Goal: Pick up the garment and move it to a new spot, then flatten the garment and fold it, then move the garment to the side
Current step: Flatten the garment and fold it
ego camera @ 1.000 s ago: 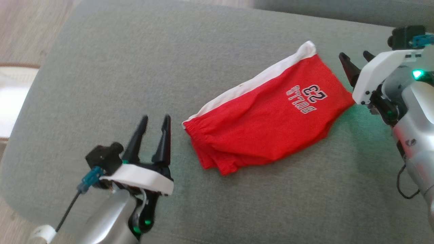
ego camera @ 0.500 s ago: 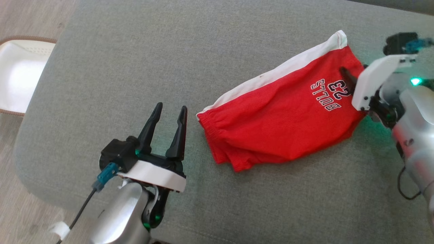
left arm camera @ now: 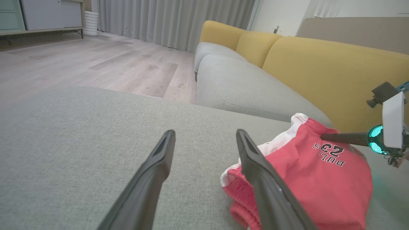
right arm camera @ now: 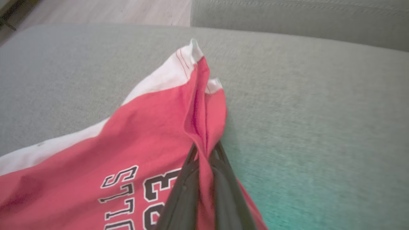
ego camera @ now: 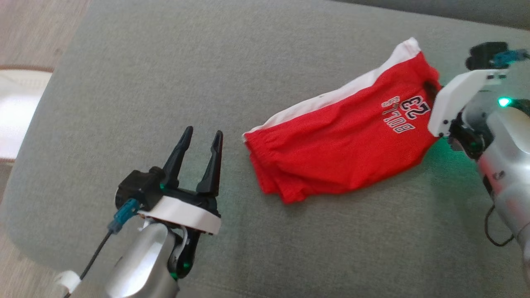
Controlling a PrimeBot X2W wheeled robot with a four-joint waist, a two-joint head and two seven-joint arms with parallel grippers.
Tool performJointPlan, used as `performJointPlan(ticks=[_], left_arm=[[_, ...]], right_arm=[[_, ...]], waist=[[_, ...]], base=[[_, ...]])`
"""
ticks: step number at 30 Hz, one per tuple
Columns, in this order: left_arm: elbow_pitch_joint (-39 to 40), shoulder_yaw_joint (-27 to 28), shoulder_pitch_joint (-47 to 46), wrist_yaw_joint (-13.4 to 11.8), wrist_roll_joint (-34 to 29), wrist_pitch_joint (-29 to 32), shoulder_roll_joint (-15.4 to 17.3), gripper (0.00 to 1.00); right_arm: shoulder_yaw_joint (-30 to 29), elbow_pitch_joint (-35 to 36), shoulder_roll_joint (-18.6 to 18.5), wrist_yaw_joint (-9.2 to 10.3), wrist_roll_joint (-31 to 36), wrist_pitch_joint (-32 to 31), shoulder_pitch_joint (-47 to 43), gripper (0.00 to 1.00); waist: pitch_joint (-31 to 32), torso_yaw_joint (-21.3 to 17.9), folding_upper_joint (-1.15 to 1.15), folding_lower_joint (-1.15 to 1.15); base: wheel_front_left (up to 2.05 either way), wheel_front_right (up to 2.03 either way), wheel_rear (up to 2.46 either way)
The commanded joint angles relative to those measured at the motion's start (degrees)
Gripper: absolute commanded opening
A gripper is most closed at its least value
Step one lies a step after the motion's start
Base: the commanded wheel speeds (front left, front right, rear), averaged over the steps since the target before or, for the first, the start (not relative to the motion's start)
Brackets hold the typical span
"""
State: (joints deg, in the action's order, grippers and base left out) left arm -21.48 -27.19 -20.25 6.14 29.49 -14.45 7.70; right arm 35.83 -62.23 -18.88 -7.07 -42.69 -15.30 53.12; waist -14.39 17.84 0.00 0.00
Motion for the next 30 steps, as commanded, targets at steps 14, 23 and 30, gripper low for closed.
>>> performJointPlan(ticks=[14,23,30], left_arm=[[1.38,3.4,1.66,0.03,-0.35,-0.01,4.12,1.0],[1.52,2.51,2.19,-0.1,0.05,0.53,3.97,1.0],[1.36,1.47,2.51,-0.07,0.29,1.14,4.06,1.0]], right_arm=[[-5.58,-7.01,-5.68,-0.42,5.45,12.74,-3.67,0.0],[-5.11,-8.73,-3.5,-0.42,11.8,14.15,-0.05,0.0],[0.08,-1.37,7.0,-0.42,14.42,6.3,0.41,0.0]], waist=[[6.42,-10.14,0.0,0.0],[8.09,-10.91,0.0,0.0],[9.17,-8.69,0.0,0.0]], base=[[0.0,0.0,0.0],[0.0,0.0,0.0],[0.0,0.0,0.0]])
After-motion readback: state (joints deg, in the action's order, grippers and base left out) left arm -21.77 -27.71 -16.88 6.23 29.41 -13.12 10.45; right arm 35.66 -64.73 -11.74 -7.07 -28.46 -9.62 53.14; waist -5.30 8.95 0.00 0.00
